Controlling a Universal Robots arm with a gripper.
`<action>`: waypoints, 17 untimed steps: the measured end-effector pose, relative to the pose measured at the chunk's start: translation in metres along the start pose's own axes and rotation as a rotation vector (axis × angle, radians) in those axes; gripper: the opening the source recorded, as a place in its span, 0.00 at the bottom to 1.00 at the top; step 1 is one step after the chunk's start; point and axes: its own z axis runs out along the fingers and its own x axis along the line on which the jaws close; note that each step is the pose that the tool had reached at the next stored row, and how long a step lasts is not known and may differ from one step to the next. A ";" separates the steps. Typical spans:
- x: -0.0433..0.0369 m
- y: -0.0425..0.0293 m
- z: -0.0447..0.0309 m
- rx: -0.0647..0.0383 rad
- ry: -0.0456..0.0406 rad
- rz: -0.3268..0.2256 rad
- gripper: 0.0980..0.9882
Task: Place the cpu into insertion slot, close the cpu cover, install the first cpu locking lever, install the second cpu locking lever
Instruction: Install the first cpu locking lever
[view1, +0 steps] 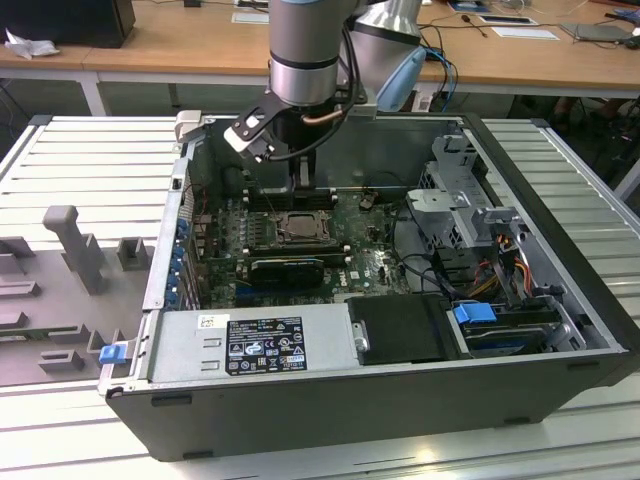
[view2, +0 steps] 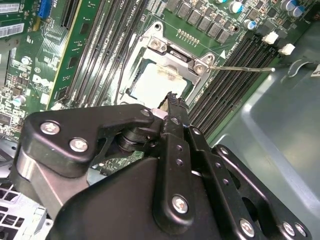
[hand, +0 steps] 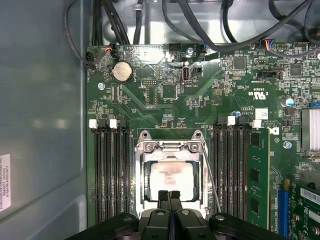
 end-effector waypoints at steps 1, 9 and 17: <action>0.0000 0.0000 -0.0013 0.000 0.0000 0.000 0.01; 0.0007 0.0003 -0.0185 0.000 0.0000 0.000 0.01; 0.0014 0.0007 -0.0370 0.000 0.0000 0.000 0.01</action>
